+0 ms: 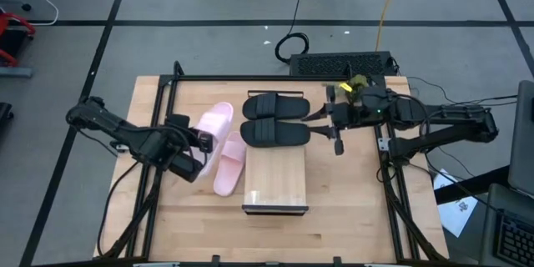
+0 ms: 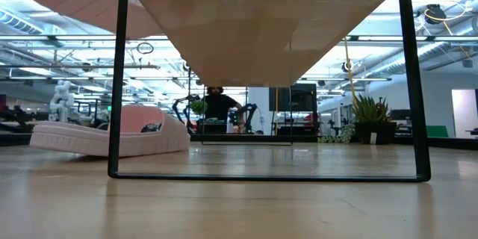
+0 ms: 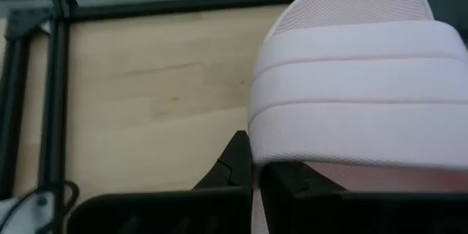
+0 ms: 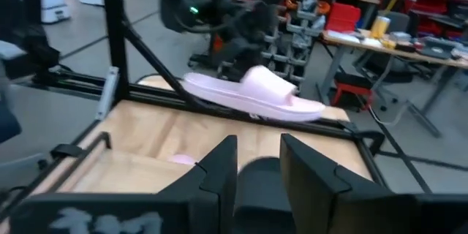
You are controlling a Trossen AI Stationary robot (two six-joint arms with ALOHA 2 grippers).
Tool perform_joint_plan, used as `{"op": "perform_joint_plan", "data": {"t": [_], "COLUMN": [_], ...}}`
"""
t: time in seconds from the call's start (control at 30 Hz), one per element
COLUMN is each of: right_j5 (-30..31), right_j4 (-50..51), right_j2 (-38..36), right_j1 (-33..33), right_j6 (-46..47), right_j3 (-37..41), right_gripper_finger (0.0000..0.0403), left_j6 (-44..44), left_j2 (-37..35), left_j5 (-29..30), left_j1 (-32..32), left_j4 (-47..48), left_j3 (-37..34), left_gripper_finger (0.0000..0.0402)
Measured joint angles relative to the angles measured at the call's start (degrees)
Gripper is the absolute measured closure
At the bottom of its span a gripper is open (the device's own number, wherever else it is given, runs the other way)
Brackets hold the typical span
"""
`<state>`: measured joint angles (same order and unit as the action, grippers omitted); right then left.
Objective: Pick and place slides into the shelf
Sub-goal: Put the left pink slide on the shelf
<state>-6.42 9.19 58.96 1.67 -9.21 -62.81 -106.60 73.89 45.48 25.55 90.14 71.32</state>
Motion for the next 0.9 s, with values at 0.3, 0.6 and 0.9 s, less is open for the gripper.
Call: {"op": "perform_joint_plan", "data": {"t": [0.3,0.6,0.9], "right_j5": [0.22,0.58,3.31], "right_j4": [-5.26,-13.23,-31.20], "right_j2": [1.45,8.25,14.74], "right_j1": [-3.20,-4.47,-4.30], "right_j6": [-0.33,-1.68,-4.99], "right_j3": [-0.06,-0.02,-1.45], "right_gripper_finger": [0.0307,0.0307,0.0307], "left_j6": [4.55,5.05,18.44], "left_j2": [-0.15,0.11,0.09], "left_j5": [5.62,10.40,16.30], "left_j1": [-4.22,-9.34,-14.11], "left_j4": [-0.13,-0.61,-15.23], "left_j3": [4.68,10.02,11.84], "left_gripper_finger": [0.0402,0.0402,0.0401]}}
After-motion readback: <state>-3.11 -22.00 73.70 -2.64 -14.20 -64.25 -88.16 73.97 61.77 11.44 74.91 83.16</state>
